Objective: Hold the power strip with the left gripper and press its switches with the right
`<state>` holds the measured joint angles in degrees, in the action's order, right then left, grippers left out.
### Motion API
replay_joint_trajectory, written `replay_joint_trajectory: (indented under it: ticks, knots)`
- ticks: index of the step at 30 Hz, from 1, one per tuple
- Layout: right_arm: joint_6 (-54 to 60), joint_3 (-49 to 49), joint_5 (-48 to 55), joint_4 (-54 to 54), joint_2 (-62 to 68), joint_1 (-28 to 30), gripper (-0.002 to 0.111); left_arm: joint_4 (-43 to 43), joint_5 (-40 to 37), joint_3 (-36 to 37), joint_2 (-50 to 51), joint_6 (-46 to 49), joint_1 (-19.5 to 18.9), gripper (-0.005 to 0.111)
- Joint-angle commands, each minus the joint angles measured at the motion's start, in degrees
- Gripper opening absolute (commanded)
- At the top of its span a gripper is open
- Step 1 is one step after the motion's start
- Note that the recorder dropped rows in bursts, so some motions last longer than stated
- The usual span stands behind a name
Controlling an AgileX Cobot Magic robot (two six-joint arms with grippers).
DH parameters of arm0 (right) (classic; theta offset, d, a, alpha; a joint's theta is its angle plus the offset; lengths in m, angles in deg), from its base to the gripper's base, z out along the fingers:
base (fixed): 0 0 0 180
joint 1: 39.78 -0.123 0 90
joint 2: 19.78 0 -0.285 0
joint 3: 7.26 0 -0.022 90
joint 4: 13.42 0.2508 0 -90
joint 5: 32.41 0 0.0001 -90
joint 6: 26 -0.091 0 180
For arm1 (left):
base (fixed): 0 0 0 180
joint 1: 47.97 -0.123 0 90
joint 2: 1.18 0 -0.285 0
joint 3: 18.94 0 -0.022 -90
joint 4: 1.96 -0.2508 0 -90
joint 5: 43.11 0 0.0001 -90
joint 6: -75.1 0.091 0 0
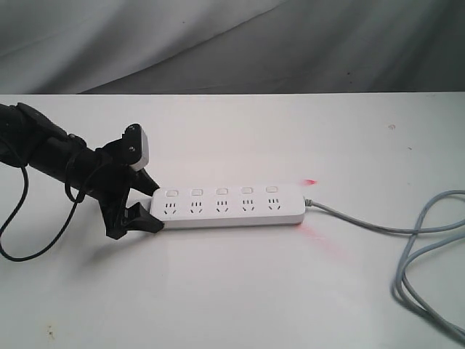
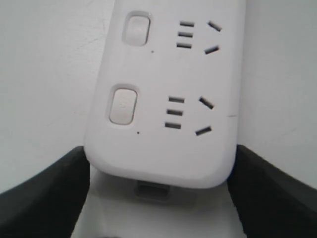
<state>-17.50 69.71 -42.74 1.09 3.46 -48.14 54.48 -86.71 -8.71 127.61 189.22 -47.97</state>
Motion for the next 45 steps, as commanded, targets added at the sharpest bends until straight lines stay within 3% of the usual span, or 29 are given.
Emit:
replay_joint_trajectory:
  ticks: [1, 10, 24, 35, 45]
  knots:
    - [-1.2, 0.3, 2.2, -2.6, -0.3, 0.4, 0.0, 0.3, -0.1, -0.4, -0.1, 0.1, 0.0, 0.054]
    - [-1.3, 0.3, 8.2, -10.0, -0.3, 0.4, 0.0, 0.3, -0.1, -0.4, -0.1, 0.1, 0.0, 0.054]
    - [-1.3, 0.3, 8.1, -8.9, -0.5, 0.4, 0.0, 0.3, -0.1, -0.4, -0.1, 0.1, 0.0, 0.054]
    - [-1.3, 0.3, 8.0, -8.9, -15.0, 0.4, 0.0, 0.3, -0.1, -0.4, -0.1, 0.1, 0.0, 0.054]
    - [-1.3, 0.3, 8.0, -8.9, -15.4, 0.4, 0.0, 0.3, -0.1, -0.4, -0.1, 0.1, 0.0, 0.054]
